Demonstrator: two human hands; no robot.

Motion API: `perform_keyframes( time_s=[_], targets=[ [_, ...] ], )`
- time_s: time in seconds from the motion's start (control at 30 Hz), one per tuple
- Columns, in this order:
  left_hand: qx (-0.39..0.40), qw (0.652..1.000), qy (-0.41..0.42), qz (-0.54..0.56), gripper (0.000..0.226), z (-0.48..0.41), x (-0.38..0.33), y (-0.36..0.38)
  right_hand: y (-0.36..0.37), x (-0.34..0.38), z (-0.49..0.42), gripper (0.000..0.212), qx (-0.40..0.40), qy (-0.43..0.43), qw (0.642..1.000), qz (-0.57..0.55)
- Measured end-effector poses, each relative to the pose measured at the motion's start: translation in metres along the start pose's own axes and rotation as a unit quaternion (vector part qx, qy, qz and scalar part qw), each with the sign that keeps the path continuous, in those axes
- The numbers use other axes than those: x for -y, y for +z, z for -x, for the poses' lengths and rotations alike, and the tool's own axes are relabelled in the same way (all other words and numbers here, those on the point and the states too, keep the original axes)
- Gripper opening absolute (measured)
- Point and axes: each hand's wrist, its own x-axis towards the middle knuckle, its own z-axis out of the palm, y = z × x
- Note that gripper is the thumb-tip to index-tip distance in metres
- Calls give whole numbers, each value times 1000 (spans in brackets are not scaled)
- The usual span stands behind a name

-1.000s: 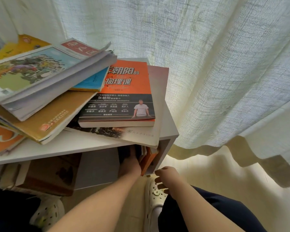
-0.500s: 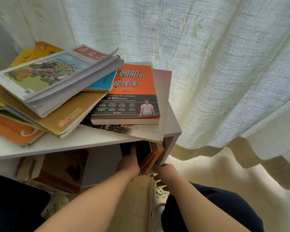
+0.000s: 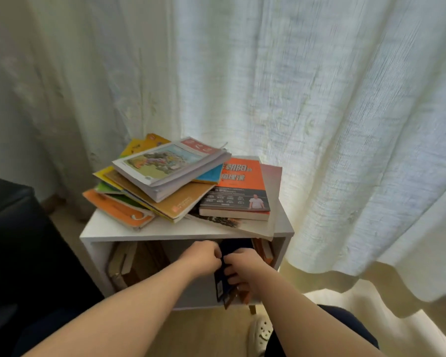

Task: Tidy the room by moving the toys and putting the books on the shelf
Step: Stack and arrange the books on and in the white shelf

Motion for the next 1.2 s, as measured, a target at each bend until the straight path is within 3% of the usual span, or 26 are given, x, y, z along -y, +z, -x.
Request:
perform_keyframes(
  time_s=[0.1,0.2,0.3,0.4,0.53,0.6,0.7,0.77,0.93,1.07,1.13,1.2],
  targets=[
    [-38,999,19,13,25,23,-6,-34,5,33,21,26,-3,-47,999,3],
    [-74,992,29,96,30,42,-10,-68,1,62,33,29,-12,-73,997,-5],
    [-149,979,45,135,33,53,-12,-100,-6,87,44,17,-19,-108,994,-30],
    [-239,966,55,82,28,52,-7,-125,-11,108,42,11,-68,-157,985,-18],
    [-304,950,55,-52,25,32,8,-143,-14,125,22,20,-123,-200,971,47],
    [-292,946,55,-129,34,16,18,-151,-13,131,9,26,-131,-215,965,68],
    [-162,963,-23,-212,64,-7,30,-152,-14,134,-16,38,-147,-211,956,141],
    [-123,966,-74,-216,71,-17,33,-143,-14,129,-32,42,-149,-194,946,211],
    [-181,922,-80,-333,52,-33,30,-132,-12,117,-55,52,-147,-180,897,377],
    [-194,908,-33,-371,38,-37,23,-135,-24,128,-52,25,-124,-173,900,381],
    [-213,913,5,-348,33,-35,23,-147,-30,128,-50,16,-123,-179,903,370],
    [-234,937,18,-260,24,-31,29,-168,-32,127,-46,19,-120,-189,906,359]
  ],
)
